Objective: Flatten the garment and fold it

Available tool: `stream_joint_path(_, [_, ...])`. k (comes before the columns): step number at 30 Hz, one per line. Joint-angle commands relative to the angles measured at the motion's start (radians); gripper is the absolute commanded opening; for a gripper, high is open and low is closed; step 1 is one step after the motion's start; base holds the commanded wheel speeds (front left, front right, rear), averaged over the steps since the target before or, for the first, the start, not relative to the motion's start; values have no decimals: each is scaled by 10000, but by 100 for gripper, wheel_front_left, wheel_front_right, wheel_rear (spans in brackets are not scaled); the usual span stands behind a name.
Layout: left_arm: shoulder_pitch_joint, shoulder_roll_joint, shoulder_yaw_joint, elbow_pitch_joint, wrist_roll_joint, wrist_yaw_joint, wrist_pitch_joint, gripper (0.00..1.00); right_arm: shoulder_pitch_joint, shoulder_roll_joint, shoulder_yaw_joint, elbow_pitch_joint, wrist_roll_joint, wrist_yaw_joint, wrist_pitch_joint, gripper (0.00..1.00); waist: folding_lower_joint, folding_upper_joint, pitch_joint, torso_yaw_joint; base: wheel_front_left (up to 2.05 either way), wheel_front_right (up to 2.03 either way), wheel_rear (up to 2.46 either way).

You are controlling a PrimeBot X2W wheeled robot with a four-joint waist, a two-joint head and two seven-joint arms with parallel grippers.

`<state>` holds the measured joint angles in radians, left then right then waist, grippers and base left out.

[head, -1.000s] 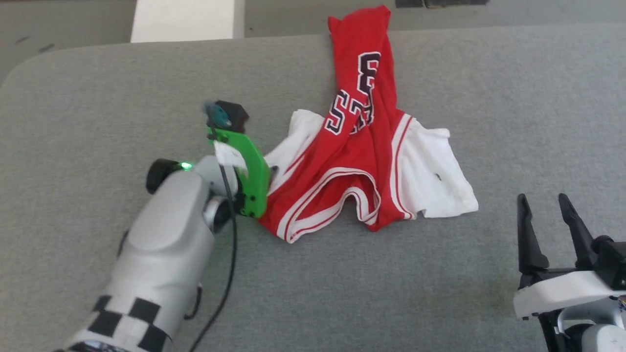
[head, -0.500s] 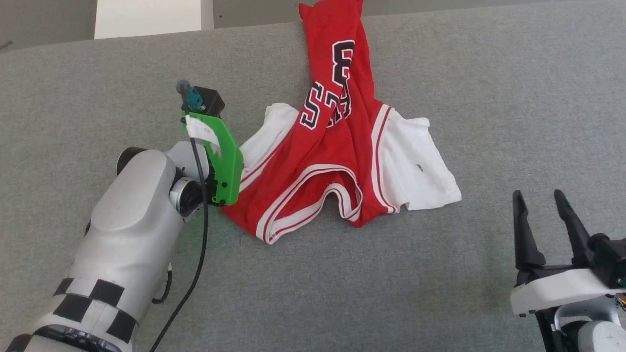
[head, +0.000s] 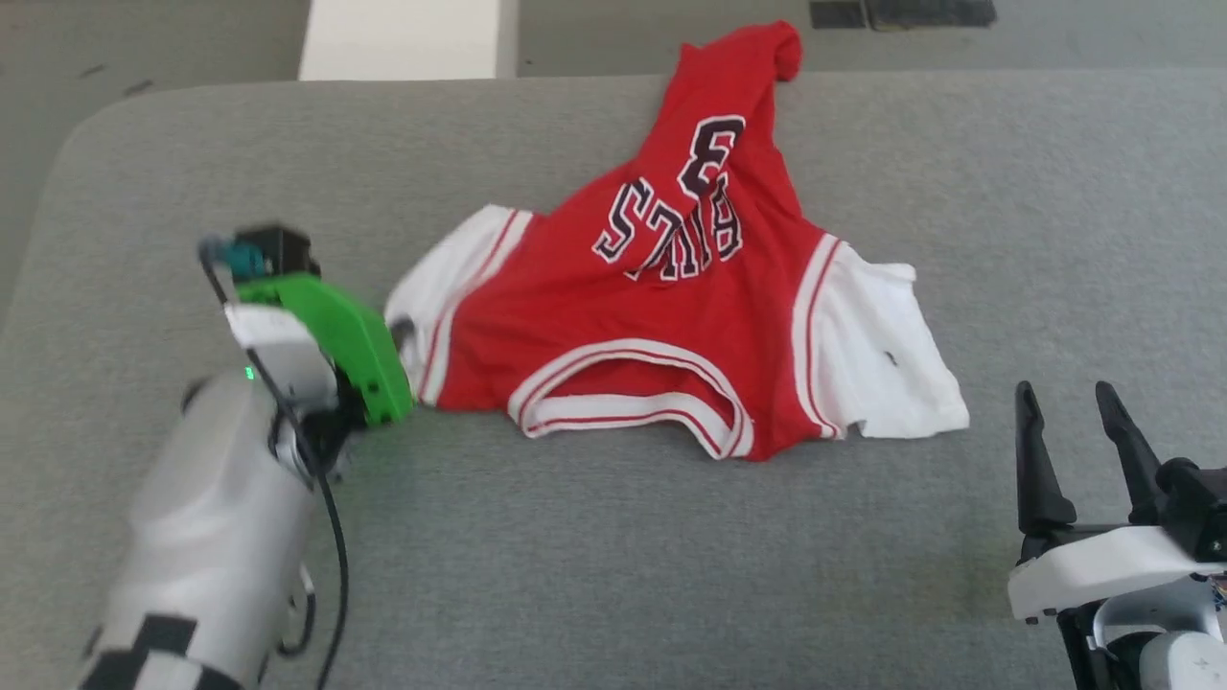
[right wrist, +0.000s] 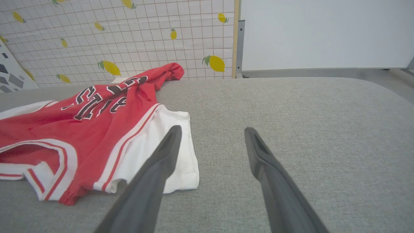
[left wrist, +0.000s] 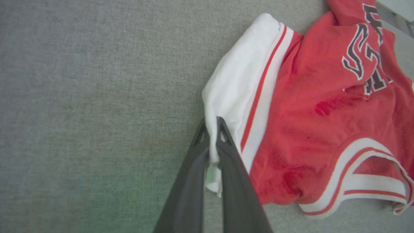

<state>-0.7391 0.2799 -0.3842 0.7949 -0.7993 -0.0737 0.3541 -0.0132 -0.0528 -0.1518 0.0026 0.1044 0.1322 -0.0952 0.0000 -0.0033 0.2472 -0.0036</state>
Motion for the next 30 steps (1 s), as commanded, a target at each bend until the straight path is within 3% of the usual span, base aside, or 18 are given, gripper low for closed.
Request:
stream_joint_path(1, [360,-24,50,5,-132,-27,-78,0,31,25,12,47,-76,-15,53,100,0,33,-268,365,0,0,0])
stream_joint_path(8, [1384,-265,228,-174,-382,225,-645,0,75,25,-47,170,-105,-15,302,100,0,33,-422,734,0,0,0])
stream_joint_path(9, [1503,-299,215,-228,-353,256,-792,18,78,25,-42,196,-107,-15,348,100,0,33,-443,764,0,0,0])
stream_joint_path(10, [1585,-321,213,-288,-317,268,-974,71,81,25,-35,219,-103,-15,393,100,0,33,-464,792,0,0,0])
stream_joint_path(11, [1667,-338,205,-387,-230,278,-1296,100,86,25,-29,244,-93,-15,450,100,0,33,-493,824,0,0,0])
stream_joint_path(16, [1946,-326,211,-1112,490,292,-3705,100,25,26,-115,408,-1,-15,944,100,0,33,-628,939,0,0,0])
stream_joint_path(20, [2239,-208,-18,-2051,1664,325,-5919,100,-243,-75,-406,749,-32,-15,2071,100,0,33,-656,1048,0,0,0])
stream_joint_path(25, [3198,-437,757,-4954,3774,649,-6151,100,-1068,-189,-798,1558,170,-15,4028,100,0,33,-564,1313,0,0,0])
stream_joint_path(30, [4518,-1106,1272,-6612,5223,413,-6155,100,-1882,-267,-1128,2341,327,-15,5549,100,0,33,-481,1681,0,0,0])
